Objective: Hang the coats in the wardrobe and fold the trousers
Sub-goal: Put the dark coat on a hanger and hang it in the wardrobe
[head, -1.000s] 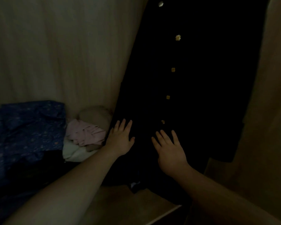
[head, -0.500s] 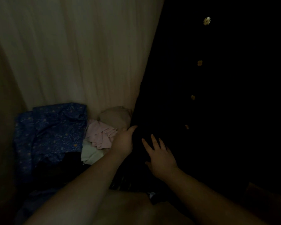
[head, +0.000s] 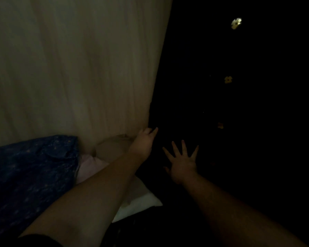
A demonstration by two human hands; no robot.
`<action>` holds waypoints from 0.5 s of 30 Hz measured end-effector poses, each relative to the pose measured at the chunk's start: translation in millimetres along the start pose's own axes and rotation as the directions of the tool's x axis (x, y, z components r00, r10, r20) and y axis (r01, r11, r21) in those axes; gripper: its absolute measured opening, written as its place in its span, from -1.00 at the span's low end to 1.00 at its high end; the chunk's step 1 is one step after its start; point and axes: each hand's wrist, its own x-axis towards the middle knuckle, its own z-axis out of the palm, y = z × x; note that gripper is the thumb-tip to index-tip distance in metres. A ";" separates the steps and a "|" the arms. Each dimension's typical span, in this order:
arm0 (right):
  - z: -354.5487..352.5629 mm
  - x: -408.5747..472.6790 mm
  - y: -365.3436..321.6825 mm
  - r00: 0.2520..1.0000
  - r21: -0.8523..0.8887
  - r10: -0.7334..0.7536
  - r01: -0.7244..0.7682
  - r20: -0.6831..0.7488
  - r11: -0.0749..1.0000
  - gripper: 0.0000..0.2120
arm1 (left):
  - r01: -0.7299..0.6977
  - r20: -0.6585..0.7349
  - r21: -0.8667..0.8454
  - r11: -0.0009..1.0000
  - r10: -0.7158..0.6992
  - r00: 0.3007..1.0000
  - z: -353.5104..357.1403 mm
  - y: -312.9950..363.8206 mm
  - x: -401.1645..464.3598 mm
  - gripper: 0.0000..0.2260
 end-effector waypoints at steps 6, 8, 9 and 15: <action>26.3 47.8 28.7 0.990 -0.023 0.115 -0.114 0.083 0.993 -0.28 | -0.060 0.007 -0.004 0.998 0.060 0.998 37.0 -7.0 40.2 -0.52; 31.3 61.3 30.3 0.982 -0.049 0.158 -0.154 0.101 0.987 -0.19 | -0.148 -0.012 0.012 0.989 0.148 0.989 42.8 -0.9 43.9 -0.51; 33.1 66.2 29.6 0.979 -0.072 0.179 -0.172 0.098 0.982 -0.15 | -0.165 -0.048 -0.025 0.986 0.164 0.985 41.1 5.3 42.1 -0.53; 32.4 88.2 23.0 0.975 -0.134 0.191 -0.176 0.110 0.975 -0.19 | -0.283 0.023 0.160 0.946 0.283 0.959 60.7 3.0 22.0 -0.42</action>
